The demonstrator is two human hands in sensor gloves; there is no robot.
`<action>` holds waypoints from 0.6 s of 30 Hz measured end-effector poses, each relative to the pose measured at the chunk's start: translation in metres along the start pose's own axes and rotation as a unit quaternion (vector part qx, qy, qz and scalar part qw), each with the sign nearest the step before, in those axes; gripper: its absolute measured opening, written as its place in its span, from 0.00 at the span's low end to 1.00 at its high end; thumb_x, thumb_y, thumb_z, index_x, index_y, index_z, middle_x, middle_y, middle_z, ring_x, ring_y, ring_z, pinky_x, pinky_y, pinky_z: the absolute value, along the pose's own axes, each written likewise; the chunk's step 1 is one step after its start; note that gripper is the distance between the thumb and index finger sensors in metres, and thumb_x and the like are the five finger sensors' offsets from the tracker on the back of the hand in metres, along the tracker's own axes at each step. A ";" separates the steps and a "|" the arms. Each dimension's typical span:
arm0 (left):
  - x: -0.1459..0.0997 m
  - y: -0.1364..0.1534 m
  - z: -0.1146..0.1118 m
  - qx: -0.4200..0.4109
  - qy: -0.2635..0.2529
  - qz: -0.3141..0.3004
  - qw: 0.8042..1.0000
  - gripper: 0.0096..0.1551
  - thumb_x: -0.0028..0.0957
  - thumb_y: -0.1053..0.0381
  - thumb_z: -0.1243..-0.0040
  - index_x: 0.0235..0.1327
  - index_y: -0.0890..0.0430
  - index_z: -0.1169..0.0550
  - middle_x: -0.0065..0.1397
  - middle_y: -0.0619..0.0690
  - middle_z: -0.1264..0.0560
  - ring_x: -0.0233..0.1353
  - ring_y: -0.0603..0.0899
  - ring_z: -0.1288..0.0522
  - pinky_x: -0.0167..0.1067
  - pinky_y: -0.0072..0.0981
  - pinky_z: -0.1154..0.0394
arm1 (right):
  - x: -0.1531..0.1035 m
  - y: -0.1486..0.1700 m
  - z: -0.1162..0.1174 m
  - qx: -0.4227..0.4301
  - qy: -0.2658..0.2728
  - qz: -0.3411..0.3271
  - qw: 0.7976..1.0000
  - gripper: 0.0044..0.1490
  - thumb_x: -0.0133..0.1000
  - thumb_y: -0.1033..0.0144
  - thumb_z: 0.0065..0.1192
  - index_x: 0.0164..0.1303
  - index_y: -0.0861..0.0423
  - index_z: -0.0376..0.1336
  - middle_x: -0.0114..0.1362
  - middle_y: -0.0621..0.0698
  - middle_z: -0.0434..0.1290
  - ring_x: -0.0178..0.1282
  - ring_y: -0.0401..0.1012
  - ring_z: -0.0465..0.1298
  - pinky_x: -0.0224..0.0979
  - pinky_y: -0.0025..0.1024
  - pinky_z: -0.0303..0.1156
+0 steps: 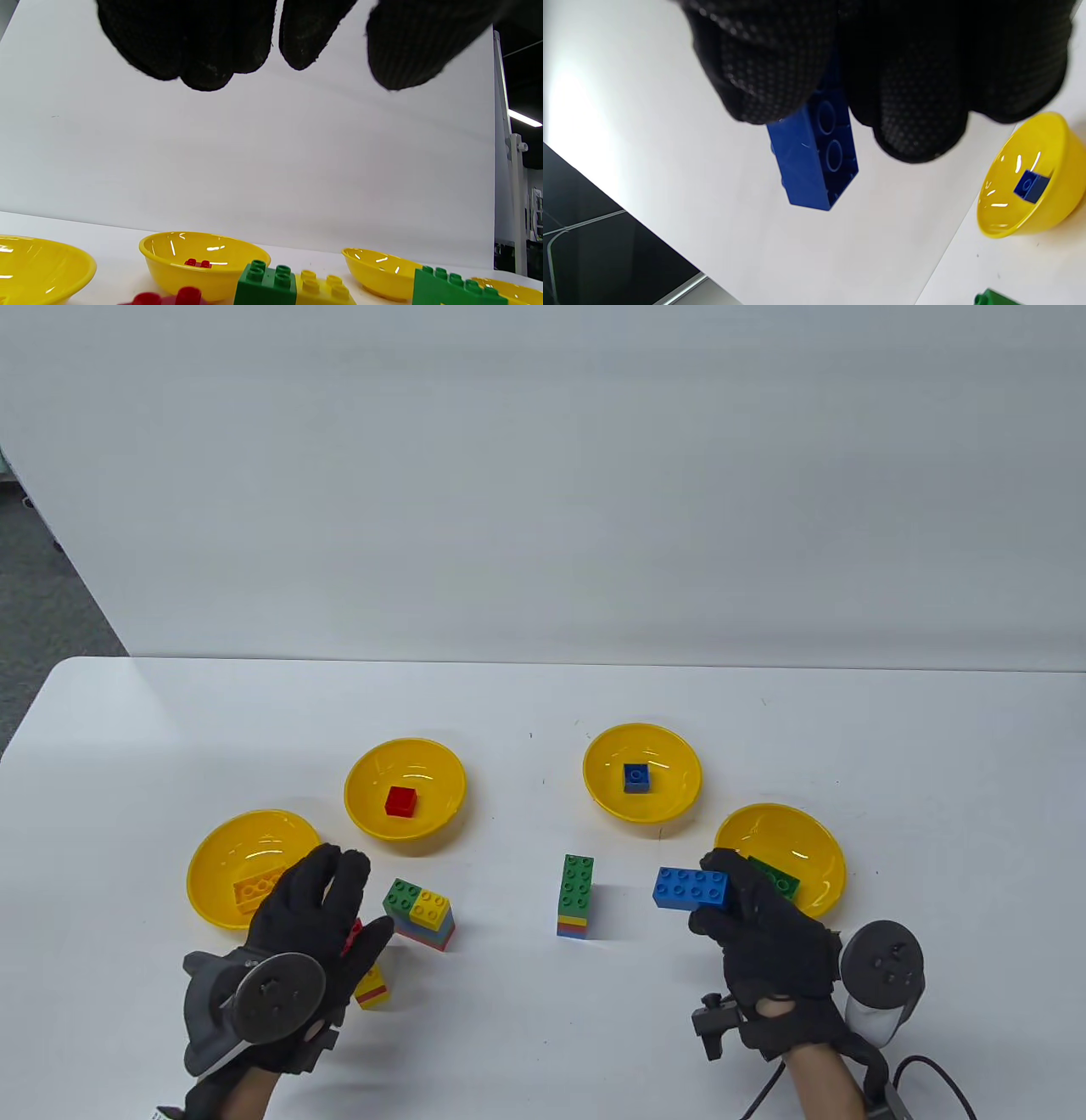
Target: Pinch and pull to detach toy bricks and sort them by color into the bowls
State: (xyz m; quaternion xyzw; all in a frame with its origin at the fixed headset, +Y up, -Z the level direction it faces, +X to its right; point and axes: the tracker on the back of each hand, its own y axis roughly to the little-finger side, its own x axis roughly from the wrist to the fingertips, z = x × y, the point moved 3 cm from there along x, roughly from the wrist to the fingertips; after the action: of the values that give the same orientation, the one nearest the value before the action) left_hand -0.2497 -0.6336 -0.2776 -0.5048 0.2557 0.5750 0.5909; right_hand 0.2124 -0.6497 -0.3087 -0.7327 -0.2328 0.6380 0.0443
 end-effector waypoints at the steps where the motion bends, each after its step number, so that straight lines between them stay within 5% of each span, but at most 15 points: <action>1: -0.001 0.000 -0.001 0.001 0.006 0.000 1.000 0.42 0.49 0.35 0.34 0.76 0.50 0.30 0.80 0.64 0.34 0.75 0.72 0.28 0.67 0.66 0.28 | 0.006 0.002 -0.001 -0.013 0.003 0.009 1.000 0.41 0.37 0.68 0.74 0.62 0.68 0.69 0.57 0.70 0.78 0.40 0.54 0.86 0.47 0.61 0.81; 9: -0.007 0.001 0.003 0.002 0.006 0.002 1.000 0.42 0.49 0.35 0.34 0.76 0.49 0.30 0.80 0.64 0.34 0.75 0.72 0.28 0.67 0.67 0.28 | 0.103 0.019 0.027 -0.197 -0.039 0.113 0.973 0.42 0.41 0.69 0.73 0.66 0.68 0.65 0.60 0.71 0.75 0.44 0.56 0.84 0.50 0.63 0.78; 13: -0.008 0.005 0.006 0.011 0.003 0.012 1.000 0.42 0.50 0.35 0.34 0.76 0.49 0.30 0.80 0.65 0.35 0.75 0.73 0.29 0.67 0.67 0.29 | 0.158 0.032 0.056 -0.349 -0.098 0.151 0.919 0.42 0.43 0.69 0.71 0.69 0.66 0.63 0.62 0.69 0.74 0.45 0.56 0.83 0.49 0.61 0.78; 18: -0.007 0.014 0.006 0.026 0.009 0.022 0.999 0.42 0.50 0.35 0.34 0.76 0.50 0.30 0.81 0.65 0.35 0.75 0.73 0.29 0.67 0.67 0.29 | 0.191 0.059 0.095 -0.438 -0.164 0.187 0.864 0.42 0.43 0.69 0.71 0.69 0.66 0.63 0.61 0.69 0.74 0.44 0.56 0.83 0.49 0.60 0.78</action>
State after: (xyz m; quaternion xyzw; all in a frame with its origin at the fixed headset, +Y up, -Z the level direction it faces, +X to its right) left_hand -0.2657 -0.6331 -0.2733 -0.4885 0.2865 0.5767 0.5889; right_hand 0.1531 -0.6487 -0.5220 -0.5915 -0.3505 0.5778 -0.4398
